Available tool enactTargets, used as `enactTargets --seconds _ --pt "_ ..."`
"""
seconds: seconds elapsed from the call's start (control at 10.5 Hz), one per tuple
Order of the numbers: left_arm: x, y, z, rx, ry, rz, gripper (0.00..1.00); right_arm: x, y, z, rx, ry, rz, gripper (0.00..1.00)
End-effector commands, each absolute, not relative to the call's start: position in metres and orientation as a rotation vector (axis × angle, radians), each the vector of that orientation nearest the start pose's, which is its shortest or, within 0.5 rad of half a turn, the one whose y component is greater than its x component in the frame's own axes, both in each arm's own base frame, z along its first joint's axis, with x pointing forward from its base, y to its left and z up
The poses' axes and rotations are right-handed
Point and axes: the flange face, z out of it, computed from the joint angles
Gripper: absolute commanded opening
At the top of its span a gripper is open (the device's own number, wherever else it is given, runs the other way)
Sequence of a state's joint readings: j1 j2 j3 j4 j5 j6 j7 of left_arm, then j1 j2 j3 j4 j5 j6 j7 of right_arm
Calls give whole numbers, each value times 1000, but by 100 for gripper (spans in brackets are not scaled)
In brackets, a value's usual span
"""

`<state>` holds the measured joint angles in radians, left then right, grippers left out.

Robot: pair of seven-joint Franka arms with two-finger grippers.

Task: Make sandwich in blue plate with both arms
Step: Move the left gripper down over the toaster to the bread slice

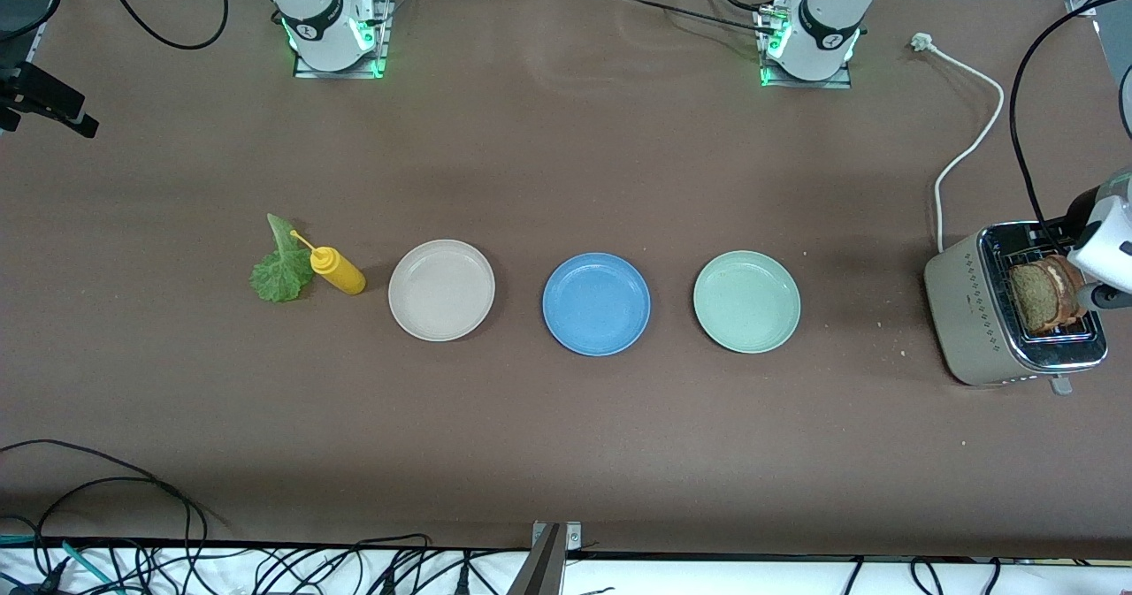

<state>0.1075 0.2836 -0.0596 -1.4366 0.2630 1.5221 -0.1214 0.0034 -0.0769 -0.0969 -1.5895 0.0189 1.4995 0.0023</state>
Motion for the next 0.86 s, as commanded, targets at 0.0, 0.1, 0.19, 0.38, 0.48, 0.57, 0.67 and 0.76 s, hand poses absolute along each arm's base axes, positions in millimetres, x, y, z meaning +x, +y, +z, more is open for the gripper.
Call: enactTargets --seconds 0.0,0.1,0.19,0.38,0.48,0.57,0.67,0.76 --pt "630 84 504 -2858 -208 309 100 520 -50 657 -3095 147 19 100" --pt "633 97 496 -2861 -235 306 100 520 -51 658 -3096 150 16 100" --pt "636 111 491 -2864 -249 281 100 520 -51 658 -3095 149 16 100" --pt "645 130 476 -2889 -125 250 100 520 -50 657 -3097 147 19 100" --pt "650 143 467 -2907 -138 221 100 520 -51 658 -3096 150 16 100" --pt "654 154 452 -2940 -150 216 100 520 -51 658 -3095 149 16 100" --pt "658 164 436 -2952 -142 215 100 520 -51 658 -3095 149 16 100" --pt "662 169 423 -2957 -135 205 100 520 -51 658 -3095 149 16 100"
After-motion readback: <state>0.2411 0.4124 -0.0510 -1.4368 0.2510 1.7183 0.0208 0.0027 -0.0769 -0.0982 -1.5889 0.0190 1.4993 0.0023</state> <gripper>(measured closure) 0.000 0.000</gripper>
